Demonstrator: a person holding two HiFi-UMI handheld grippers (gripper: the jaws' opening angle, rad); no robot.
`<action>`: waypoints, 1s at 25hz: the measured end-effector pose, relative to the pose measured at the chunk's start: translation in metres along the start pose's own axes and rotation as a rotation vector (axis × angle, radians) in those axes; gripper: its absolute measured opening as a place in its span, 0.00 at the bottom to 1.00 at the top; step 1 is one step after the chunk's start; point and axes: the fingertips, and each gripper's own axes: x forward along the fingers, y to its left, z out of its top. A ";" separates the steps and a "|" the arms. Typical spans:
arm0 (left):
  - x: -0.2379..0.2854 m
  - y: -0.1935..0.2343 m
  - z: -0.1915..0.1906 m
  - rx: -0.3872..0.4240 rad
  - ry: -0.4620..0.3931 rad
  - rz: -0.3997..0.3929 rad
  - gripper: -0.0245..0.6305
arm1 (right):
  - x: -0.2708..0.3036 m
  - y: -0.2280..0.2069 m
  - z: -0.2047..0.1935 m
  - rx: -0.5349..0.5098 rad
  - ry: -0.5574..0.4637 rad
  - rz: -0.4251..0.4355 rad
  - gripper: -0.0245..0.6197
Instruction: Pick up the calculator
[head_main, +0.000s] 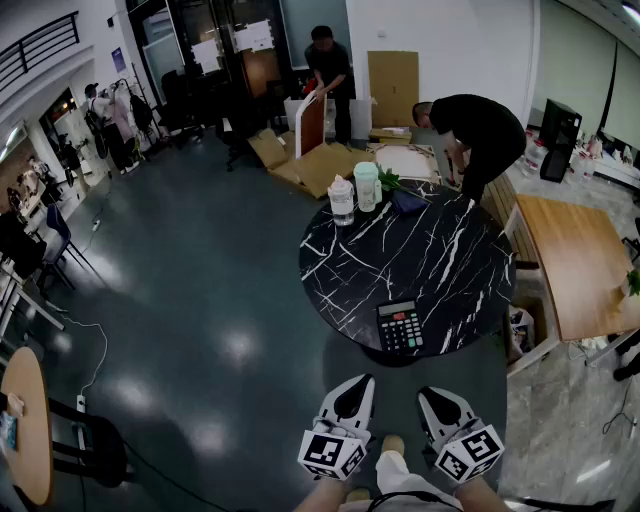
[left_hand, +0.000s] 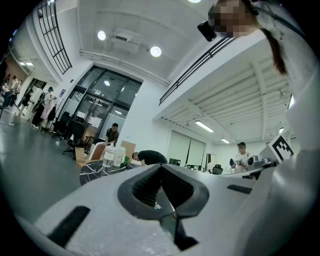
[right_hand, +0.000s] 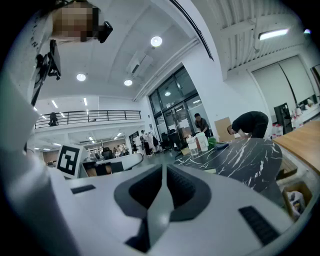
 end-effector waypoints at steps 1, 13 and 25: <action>0.011 0.003 -0.002 -0.001 -0.001 -0.002 0.05 | 0.007 -0.010 0.000 0.005 0.005 0.002 0.05; 0.101 0.054 -0.030 0.001 0.046 0.083 0.05 | 0.097 -0.102 -0.010 0.007 0.181 0.135 0.11; 0.132 0.101 -0.076 -0.003 0.113 0.163 0.05 | 0.185 -0.202 -0.059 -0.031 0.551 0.328 0.26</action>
